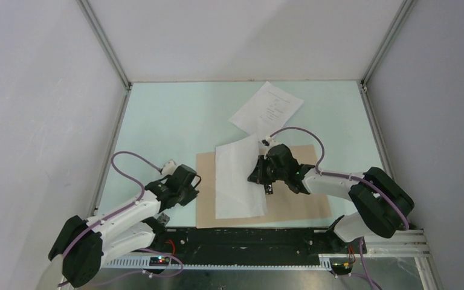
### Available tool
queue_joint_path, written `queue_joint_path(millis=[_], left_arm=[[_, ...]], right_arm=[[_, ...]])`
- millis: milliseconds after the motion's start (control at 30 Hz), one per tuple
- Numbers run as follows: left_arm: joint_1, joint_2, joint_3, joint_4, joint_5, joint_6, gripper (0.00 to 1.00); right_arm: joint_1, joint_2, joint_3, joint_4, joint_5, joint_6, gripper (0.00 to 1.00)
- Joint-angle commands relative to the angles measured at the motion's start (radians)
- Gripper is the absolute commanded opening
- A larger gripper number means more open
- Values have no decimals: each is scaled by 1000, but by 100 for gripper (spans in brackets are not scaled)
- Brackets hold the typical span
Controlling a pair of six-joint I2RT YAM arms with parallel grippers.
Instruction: Put the files into the folder
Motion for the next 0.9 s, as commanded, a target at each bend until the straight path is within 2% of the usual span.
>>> queue_joint_path(millis=[0, 867], left_arm=[[-16, 21, -7, -20, -23, -21, 0], [-46, 61, 2, -18, -26, -36, 0]], right_arm=[[19, 27, -3, 89, 28, 36, 0], [113, 126, -4, 182, 113, 113, 0]])
